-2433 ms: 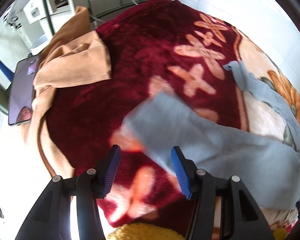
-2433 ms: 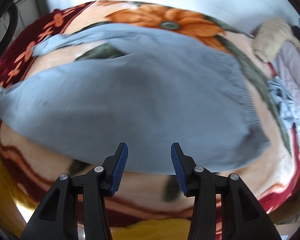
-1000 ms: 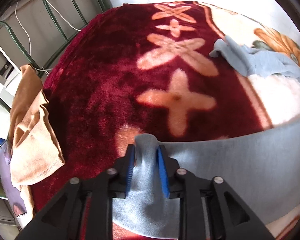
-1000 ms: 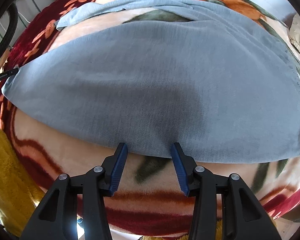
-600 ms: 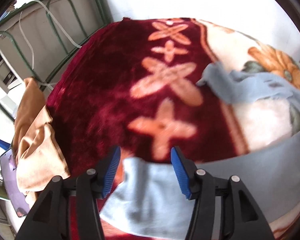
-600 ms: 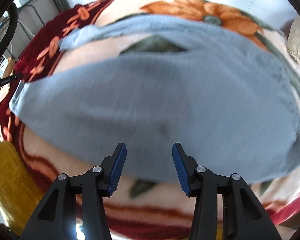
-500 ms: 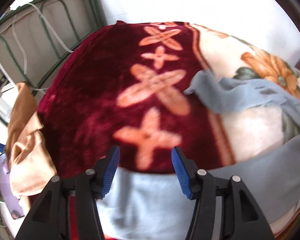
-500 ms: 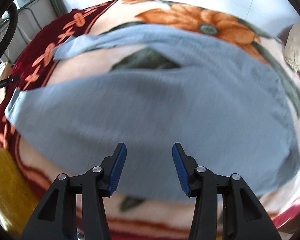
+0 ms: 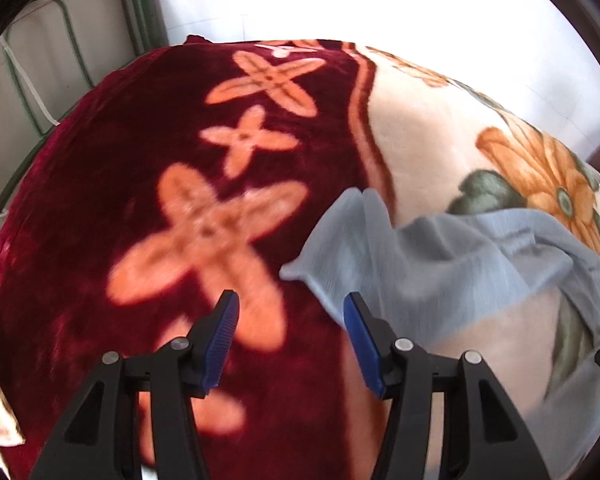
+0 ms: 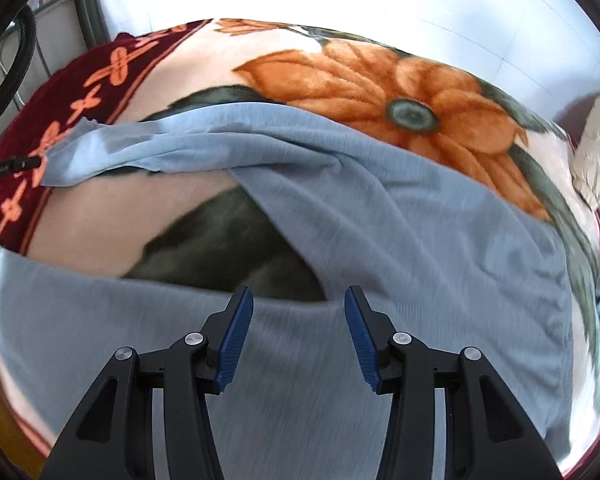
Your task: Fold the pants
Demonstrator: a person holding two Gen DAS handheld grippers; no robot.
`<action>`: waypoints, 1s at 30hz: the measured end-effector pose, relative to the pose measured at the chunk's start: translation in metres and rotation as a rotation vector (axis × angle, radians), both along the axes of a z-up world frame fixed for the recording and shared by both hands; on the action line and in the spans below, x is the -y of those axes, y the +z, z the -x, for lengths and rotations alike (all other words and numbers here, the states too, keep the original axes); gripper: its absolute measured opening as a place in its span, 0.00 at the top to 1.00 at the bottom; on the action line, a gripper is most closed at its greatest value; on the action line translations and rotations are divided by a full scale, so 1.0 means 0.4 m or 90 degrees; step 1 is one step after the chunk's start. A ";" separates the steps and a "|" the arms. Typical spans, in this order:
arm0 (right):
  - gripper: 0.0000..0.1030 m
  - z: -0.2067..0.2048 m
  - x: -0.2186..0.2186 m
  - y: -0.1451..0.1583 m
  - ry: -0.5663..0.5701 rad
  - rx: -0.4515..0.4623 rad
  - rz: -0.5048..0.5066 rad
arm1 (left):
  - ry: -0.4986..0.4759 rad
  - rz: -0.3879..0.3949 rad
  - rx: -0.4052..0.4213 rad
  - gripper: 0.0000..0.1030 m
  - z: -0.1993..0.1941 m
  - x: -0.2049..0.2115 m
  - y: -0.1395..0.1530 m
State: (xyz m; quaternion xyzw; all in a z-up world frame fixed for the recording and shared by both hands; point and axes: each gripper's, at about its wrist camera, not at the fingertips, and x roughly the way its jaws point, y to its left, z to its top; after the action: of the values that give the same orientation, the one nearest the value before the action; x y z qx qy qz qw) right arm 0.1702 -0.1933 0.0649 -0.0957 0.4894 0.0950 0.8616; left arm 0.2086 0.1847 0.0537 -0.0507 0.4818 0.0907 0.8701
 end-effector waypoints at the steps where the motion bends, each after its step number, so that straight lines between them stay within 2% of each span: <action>1: 0.53 -0.013 -0.005 -0.009 0.007 -0.003 0.004 | 0.000 -0.003 -0.002 0.44 -0.020 0.003 -0.007; 8: 0.50 -0.073 -0.035 -0.074 0.033 -0.006 0.053 | 0.005 0.005 -0.002 0.44 -0.098 0.017 -0.039; 11: 0.49 -0.083 -0.038 -0.078 0.029 0.004 0.052 | 0.016 -0.008 -0.008 0.44 -0.120 0.023 -0.054; 14: 0.50 -0.090 -0.029 -0.082 0.016 0.003 0.034 | 0.020 0.006 -0.014 0.44 -0.129 0.023 -0.071; 15: 0.52 -0.092 -0.026 -0.080 0.010 0.004 0.027 | 0.025 0.018 -0.017 0.44 -0.130 0.023 -0.079; 16: 0.60 -0.090 -0.019 -0.078 0.000 0.008 0.022 | 0.028 0.025 -0.016 0.45 -0.128 0.023 -0.082; 17: 0.66 -0.089 -0.014 -0.076 -0.009 0.012 0.025 | 0.029 0.033 -0.012 0.47 -0.124 0.024 -0.083; 18: 0.80 -0.087 -0.005 -0.073 -0.023 0.018 0.034 | 0.029 0.042 -0.007 0.50 -0.119 0.025 -0.083; 19: 0.89 -0.087 0.003 -0.071 -0.028 0.019 0.034 | 0.025 0.048 -0.005 0.60 -0.116 0.026 -0.082; 20: 0.92 -0.087 0.015 -0.067 -0.035 0.018 0.027 | 0.016 0.062 -0.004 0.78 -0.114 0.026 -0.082; 22: 0.96 -0.084 0.039 -0.056 -0.050 0.014 0.006 | 0.003 0.080 -0.006 0.91 -0.110 0.031 -0.075; 25: 0.97 -0.064 0.071 -0.024 -0.064 0.032 0.012 | 0.012 0.063 0.026 0.93 -0.087 0.029 -0.034; 30: 0.97 -0.021 0.140 0.027 -0.079 0.052 0.035 | 0.068 0.016 0.064 0.93 -0.027 -0.026 0.033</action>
State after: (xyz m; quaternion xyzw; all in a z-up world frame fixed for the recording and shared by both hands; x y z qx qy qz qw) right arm 0.1787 -0.2493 0.0757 -0.0929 0.4612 0.0242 0.8821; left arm 0.2194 0.1952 0.0668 -0.0921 0.4352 0.1283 0.8864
